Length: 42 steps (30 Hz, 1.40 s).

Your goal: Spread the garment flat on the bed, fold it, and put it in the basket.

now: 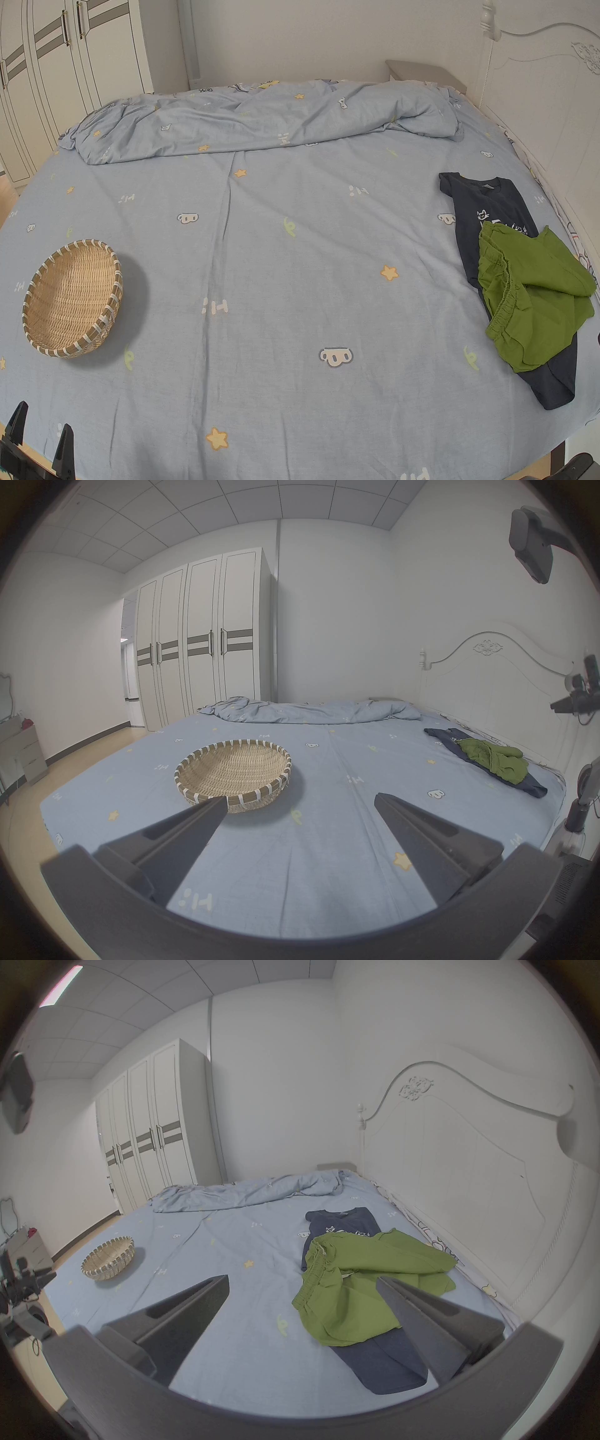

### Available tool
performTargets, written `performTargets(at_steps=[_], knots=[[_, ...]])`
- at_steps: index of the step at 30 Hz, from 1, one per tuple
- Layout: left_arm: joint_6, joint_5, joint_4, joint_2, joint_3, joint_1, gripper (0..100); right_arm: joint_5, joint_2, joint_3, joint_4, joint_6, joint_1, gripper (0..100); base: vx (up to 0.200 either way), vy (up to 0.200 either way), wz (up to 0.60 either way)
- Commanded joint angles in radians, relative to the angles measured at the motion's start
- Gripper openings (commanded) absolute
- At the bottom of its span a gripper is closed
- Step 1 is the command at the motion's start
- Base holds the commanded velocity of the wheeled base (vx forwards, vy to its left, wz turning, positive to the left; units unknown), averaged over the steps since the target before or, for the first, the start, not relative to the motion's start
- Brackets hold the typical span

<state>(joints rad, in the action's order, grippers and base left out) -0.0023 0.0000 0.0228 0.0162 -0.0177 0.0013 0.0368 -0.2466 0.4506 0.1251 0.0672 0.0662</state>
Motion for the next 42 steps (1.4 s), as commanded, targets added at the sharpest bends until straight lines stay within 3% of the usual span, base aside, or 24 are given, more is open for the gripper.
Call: performTargets(at_steps=[1,6,11,12,14,42], knots=[[-0.001,0.0,0.0,-0.016,0.018,0.0,100,0.081,-0.723,0.338,0.062,-0.023,0.018,100,0.0,0.0,0.0],[0.001,0.0,0.0,-0.016,0.018,0.0,100,0.166,-1.045,0.482,-0.025,-0.032,0.017,100,0.0,0.0,0.0],[-0.001,0.0,0.0,-0.016,0.018,0.0,100,0.196,-1.122,0.514,-0.028,-0.03,0.018,100,0.0,0.0,0.0],[-0.001,0.0,0.0,-0.016,0.018,0.0,100,0.232,-1.223,0.546,-0.03,-0.029,0.026,100,0.0,0.0,0.0],[-0.001,0.0,0.0,-0.016,0.018,0.0,100,0.235,-1.277,0.563,-0.032,-0.021,0.04,100,0.0,0.0,0.0],[-0.001,0.0,0.0,-0.016,0.018,0.0,100,0.242,-1.369,0.594,-0.11,-0.001,0.014,100,0.0,0.0,0.0]])
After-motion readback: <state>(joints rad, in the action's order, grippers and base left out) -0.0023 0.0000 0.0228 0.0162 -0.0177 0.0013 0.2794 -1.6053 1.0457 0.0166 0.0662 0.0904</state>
